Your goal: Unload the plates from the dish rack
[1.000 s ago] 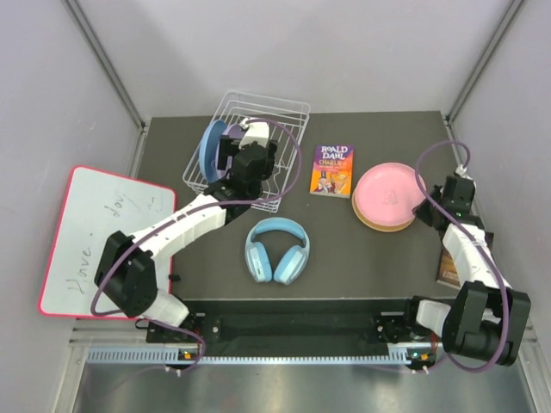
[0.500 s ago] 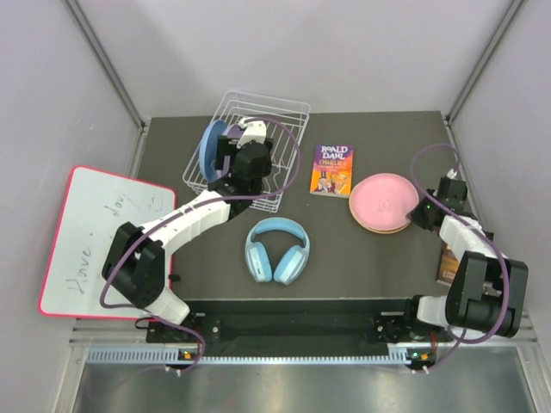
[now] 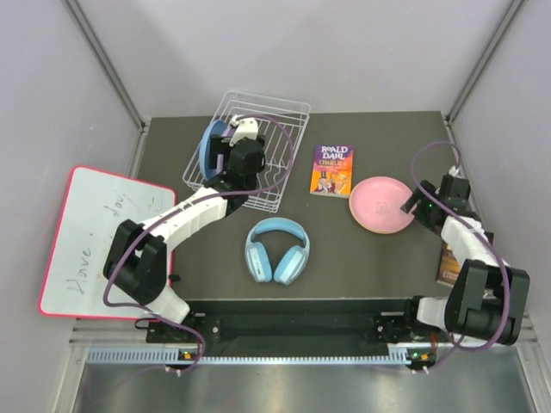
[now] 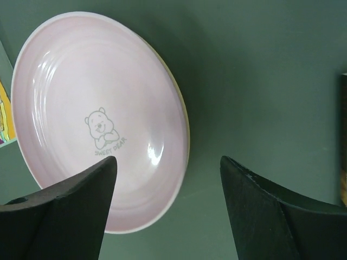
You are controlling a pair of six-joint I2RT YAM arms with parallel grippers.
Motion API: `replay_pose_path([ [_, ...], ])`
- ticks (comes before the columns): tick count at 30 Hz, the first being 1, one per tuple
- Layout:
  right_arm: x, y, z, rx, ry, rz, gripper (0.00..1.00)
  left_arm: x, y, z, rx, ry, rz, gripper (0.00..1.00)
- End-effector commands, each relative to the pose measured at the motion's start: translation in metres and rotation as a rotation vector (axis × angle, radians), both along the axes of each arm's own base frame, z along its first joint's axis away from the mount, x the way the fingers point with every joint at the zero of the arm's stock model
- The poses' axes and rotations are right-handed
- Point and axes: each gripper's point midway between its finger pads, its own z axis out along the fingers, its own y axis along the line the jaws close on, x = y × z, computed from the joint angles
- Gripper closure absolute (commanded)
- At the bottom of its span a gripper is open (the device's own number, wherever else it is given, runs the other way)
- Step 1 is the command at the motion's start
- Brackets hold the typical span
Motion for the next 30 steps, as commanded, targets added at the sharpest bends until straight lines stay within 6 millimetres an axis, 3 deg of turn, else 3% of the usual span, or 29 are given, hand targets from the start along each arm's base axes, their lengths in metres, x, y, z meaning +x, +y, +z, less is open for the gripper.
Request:
replay_pose_path([
  [1, 0.004, -0.022, 0.054, -0.123, -0.098, -0.045, 0.22, 0.009, 0.007, 0.014, -0.044, -0.062, 0.038, 0.01],
  [5, -0.002, -0.020, 0.084, -0.151, -0.174, -0.040, 0.20, 0.016, 0.017, 0.011, -0.023, -0.063, 0.072, 0.01],
  [10, -0.010, -0.017, 0.098, -0.149, -0.207, -0.037, 0.20, 0.033, 0.036, 0.004, -0.037, -0.052, 0.091, 0.04],
  [15, -0.013, -0.013, 0.101, -0.136, -0.215, -0.025, 0.19, 0.048, 0.048, -0.009, -0.036, -0.036, 0.114, 0.13],
  [17, -0.013, -0.011, 0.100, -0.128, -0.215, -0.024, 0.20, 0.052, 0.048, -0.019, -0.029, -0.007, 0.117, 0.24],
  [25, -0.015, -0.010, 0.088, -0.120, -0.190, -0.021, 0.20, 0.051, 0.047, -0.019, -0.035, -0.005, 0.104, 0.47],
  [30, -0.015, -0.007, 0.081, -0.101, -0.178, -0.010, 0.19, 0.047, 0.052, -0.020, -0.048, -0.010, 0.138, 0.46],
])
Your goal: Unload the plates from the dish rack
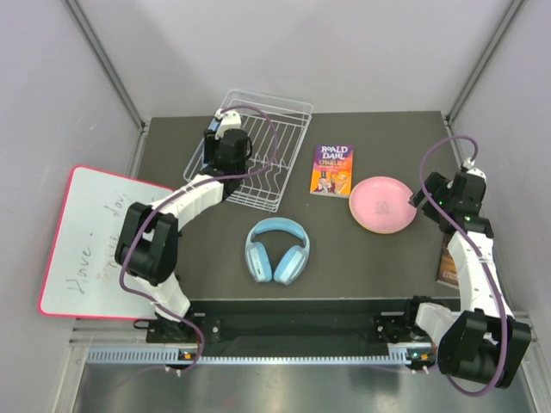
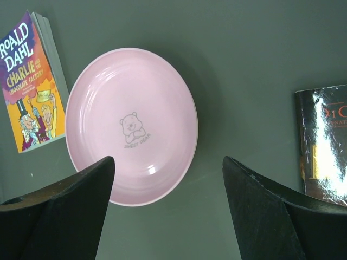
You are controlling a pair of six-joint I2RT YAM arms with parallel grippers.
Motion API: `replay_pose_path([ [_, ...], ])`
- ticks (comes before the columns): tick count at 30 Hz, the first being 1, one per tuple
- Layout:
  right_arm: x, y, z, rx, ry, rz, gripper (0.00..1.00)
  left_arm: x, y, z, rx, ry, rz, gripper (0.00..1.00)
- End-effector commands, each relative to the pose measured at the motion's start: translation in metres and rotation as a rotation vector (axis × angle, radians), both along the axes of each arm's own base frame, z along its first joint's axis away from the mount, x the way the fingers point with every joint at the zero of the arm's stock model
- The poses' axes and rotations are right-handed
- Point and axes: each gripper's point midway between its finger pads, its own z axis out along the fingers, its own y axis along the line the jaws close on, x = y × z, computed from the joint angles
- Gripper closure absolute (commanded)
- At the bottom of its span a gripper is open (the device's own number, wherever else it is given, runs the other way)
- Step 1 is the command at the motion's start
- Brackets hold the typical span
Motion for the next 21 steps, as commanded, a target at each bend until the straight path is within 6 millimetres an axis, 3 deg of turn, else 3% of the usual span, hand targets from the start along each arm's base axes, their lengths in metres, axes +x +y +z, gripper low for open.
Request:
replay_pose_path([
  [1, 0.004, 0.002, 0.001, 0.011, -0.023, 0.013, 0.19, 0.003, -0.006, 0.014, -0.069, -0.063, -0.003, 0.43],
  [2, 0.005, 0.004, 0.000, 0.019, -0.023, 0.021, 0.19, 0.002, -0.005, 0.017, -0.074, -0.071, 0.002, 0.38],
  [3, 0.005, 0.005, -0.001, 0.024, -0.023, 0.025, 0.20, 0.001, -0.003, 0.017, -0.071, -0.074, 0.017, 0.27],
  [7, 0.006, 0.007, -0.006, 0.033, -0.011, 0.037, 0.20, -0.006, 0.000, 0.034, -0.089, -0.131, 0.028, 0.19],
  [16, 0.007, 0.010, -0.011, 0.049, -0.010, 0.049, 0.20, -0.020, -0.013, 0.050, -0.107, -0.180, -0.025, 0.20],
  [21, 0.006, 0.011, -0.015, 0.054, 0.004, 0.050, 0.20, -0.018, -0.021, 0.047, -0.117, -0.175, -0.055, 0.28],
])
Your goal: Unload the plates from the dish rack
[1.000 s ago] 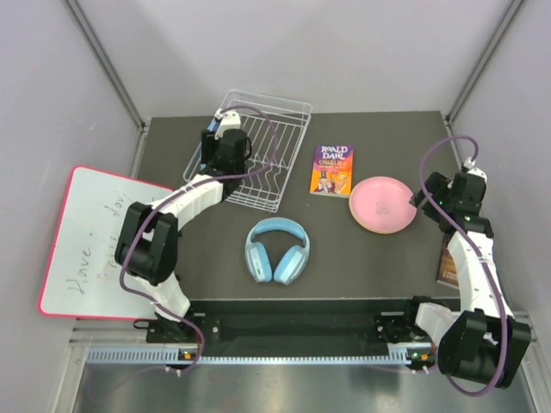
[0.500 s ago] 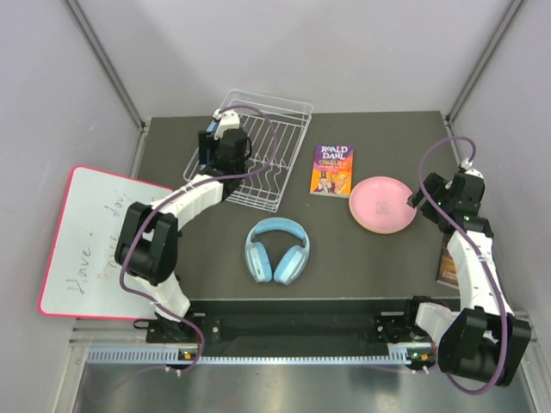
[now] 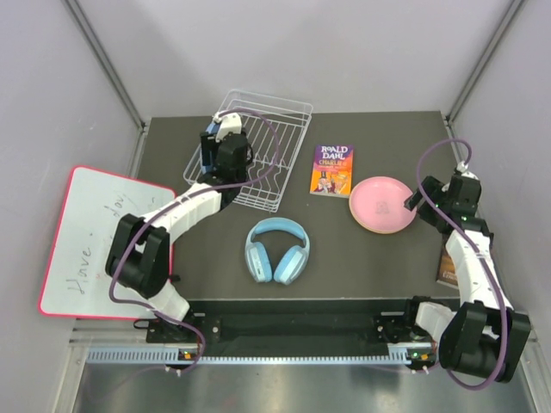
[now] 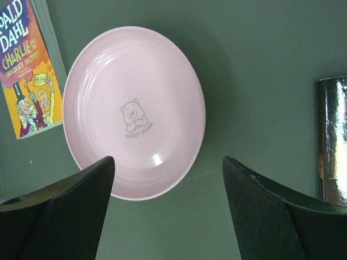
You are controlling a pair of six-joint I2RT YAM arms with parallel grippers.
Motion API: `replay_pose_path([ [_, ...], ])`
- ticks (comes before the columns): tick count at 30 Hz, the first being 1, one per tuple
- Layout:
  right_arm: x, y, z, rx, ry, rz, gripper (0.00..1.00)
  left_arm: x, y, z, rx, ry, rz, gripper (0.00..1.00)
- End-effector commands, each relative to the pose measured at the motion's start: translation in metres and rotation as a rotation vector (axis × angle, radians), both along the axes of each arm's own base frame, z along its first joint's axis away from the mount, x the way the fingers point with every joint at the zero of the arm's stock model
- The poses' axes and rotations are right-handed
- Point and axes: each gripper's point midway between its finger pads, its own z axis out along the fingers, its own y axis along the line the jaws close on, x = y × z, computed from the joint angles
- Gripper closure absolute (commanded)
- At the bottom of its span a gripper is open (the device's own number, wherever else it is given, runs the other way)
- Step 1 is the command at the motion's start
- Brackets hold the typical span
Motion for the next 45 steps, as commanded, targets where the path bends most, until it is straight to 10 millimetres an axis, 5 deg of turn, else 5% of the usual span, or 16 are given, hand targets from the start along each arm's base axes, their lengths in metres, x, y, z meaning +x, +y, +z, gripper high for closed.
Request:
replay_pose_path([
  [1, 0.006, 0.000, 0.005, 0.003, -0.030, 0.004, 0.20, 0.002, -0.005, 0.017, -0.040, -0.066, -0.013, 0.30],
  [7, 0.007, -0.001, 0.005, -0.005, -0.029, 0.006, 0.19, 0.009, -0.009, 0.001, -0.023, -0.024, -0.012, 0.43],
  [18, 0.007, -0.002, 0.003, -0.010, -0.019, 0.011, 0.19, 0.016, -0.006, -0.012, 0.002, 0.013, 0.042, 0.48],
  [20, 0.007, -0.003, 0.002, -0.010, -0.015, 0.010, 0.19, 0.015, -0.007, -0.012, -0.003, 0.013, 0.036, 0.69],
  [26, 0.006, -0.001, 0.001, -0.008, -0.014, 0.014, 0.19, 0.015, -0.010, -0.011, -0.017, 0.015, 0.012, 1.00],
  [35, 0.003, -0.001, 0.011, -0.015, -0.030, 0.017, 0.19, 0.004, 0.002, 0.014, 0.048, -0.065, 0.155, 1.00],
  [45, -0.006, 0.001, 0.045, -0.057, -0.096, 0.043, 0.17, -0.012, 0.006, 0.039, 0.209, -0.117, 0.369, 1.00],
])
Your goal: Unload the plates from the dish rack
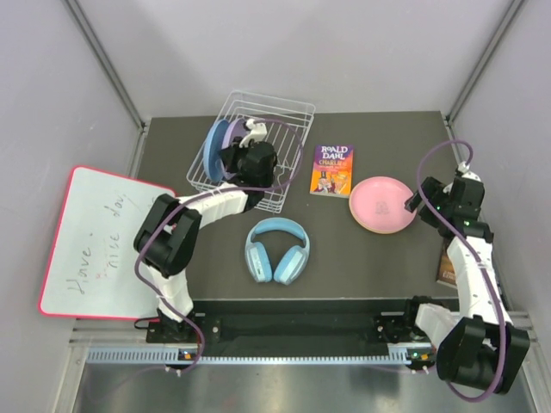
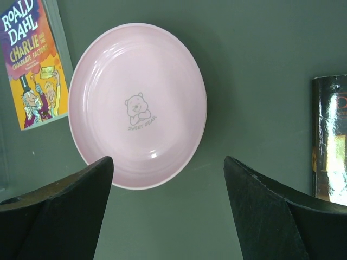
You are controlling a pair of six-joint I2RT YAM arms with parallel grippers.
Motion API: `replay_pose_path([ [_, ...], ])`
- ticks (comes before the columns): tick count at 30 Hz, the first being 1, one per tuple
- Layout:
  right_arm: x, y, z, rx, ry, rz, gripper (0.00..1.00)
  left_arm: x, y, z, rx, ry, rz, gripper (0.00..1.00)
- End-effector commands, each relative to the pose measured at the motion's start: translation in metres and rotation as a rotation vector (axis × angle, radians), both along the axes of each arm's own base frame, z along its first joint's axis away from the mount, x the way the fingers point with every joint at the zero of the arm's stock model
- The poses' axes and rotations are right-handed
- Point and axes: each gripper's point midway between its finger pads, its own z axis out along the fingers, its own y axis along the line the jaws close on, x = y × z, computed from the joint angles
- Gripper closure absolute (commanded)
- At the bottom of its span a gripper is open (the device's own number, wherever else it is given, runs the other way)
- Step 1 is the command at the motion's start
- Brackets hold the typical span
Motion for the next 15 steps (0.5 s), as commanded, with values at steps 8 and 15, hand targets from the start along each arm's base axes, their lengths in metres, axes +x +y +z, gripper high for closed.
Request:
replay_pose_path([
  [8, -0.001, 0.006, 0.049, -0.027, -0.120, 0.050, 0.16, -0.015, 0.001, 0.095, -0.108, -0.277, 0.089, 1.00],
  [15, -0.002, 0.023, 0.059, 0.025, -0.160, 0.125, 0.16, -0.032, -0.018, 0.132, -0.150, -0.332, 0.000, 1.00],
])
